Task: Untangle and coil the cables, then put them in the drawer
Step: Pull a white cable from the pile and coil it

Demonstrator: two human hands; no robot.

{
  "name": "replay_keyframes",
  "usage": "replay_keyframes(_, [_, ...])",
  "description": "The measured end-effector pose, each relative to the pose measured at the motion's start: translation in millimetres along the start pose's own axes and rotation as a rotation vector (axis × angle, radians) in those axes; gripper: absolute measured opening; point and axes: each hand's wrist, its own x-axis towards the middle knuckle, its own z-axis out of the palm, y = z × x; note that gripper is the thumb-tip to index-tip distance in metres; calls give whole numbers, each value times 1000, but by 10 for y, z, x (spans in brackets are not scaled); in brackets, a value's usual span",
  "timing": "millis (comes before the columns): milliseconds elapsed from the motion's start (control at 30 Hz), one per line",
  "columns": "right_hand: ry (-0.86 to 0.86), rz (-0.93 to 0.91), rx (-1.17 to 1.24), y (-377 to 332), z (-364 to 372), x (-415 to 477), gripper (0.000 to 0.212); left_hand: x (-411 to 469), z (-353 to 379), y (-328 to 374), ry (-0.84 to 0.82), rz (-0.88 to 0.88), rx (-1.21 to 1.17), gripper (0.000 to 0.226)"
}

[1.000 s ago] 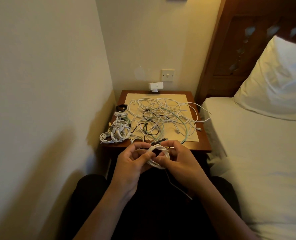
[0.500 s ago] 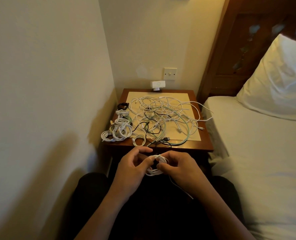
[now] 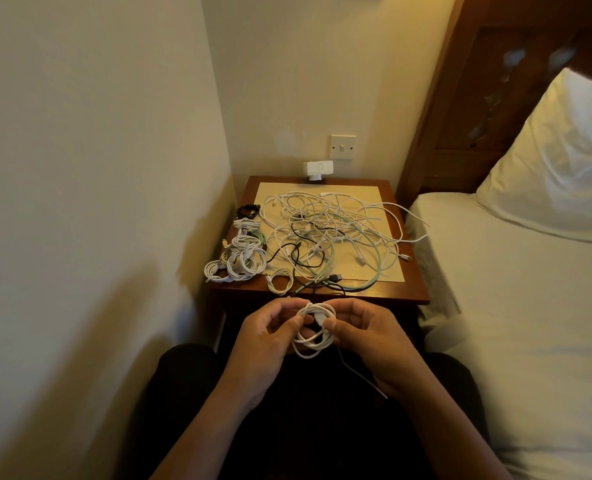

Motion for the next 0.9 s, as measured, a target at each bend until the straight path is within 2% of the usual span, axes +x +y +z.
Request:
replay_keyframes(133, [-33,25,-121,-5,2,-10,24,1,-1,-26,-50,79,145,31])
replay_keyframes(300, [-16,22,-49,-21,24,-22,28,19,55,-53,68,56,-4,29])
replay_keyframes(467, [-10,21,-34,-6,33,-62,27,43,59,-73,112,33,-26,28])
replay_keyframes(533, [20,-1,-78,1,35,-72,27,49,38,-83,104,56,68,27])
replay_keyframes(633, [48,-37,-143,-6,40,-73,28,55,19,-97,72,128,341,24])
replay_keyframes(700, [63,-44,-142,-12,44,-63,31,60,23,-97,74,145,392,20])
replay_keyframes(833, [156,14,-46,23,15,-29,53,77,47,-95,146,55,63,20])
replay_keyframes(900, [159,94,46,49,-4,-29,59,85,54,-92,201,56,-25,24])
